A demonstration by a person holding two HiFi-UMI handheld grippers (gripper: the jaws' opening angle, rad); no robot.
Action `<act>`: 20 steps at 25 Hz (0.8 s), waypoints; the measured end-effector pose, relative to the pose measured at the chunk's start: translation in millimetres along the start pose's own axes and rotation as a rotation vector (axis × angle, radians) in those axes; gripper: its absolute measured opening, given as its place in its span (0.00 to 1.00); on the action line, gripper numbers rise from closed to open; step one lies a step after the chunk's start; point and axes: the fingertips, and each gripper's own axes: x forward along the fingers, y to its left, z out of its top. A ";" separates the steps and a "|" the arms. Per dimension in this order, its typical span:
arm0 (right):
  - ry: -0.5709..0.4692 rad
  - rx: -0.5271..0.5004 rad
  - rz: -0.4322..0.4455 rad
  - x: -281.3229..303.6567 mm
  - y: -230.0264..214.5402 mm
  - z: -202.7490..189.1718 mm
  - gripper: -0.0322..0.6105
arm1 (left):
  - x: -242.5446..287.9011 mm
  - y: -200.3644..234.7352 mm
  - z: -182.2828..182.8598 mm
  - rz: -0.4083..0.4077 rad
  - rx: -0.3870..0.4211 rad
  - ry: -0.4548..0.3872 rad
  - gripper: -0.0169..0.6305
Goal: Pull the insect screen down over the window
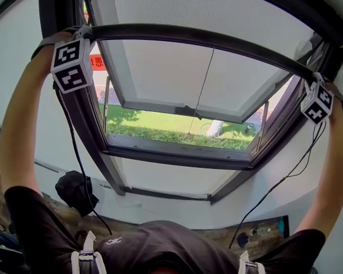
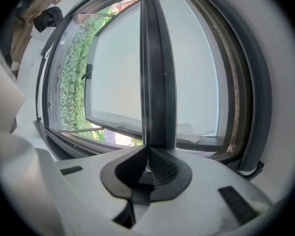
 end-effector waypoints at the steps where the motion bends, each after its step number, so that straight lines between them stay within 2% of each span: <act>1: -0.001 0.000 0.003 -1.6 6.3 1.0 0.08 | -1.1 -7.3 -1.4 -0.003 0.000 0.002 0.06; 7: 0.002 -0.019 0.084 8.3 62.1 0.7 0.08 | 5.7 -63.1 2.3 -0.092 0.041 0.022 0.07; 11: 0.011 -0.017 0.100 12.0 97.8 1.2 0.08 | 10.8 -99.3 3.7 -0.118 0.058 0.012 0.07; 20: 0.022 -0.034 0.198 19.2 195.4 3.1 0.09 | 24.6 -195.1 5.4 -0.209 0.071 0.014 0.07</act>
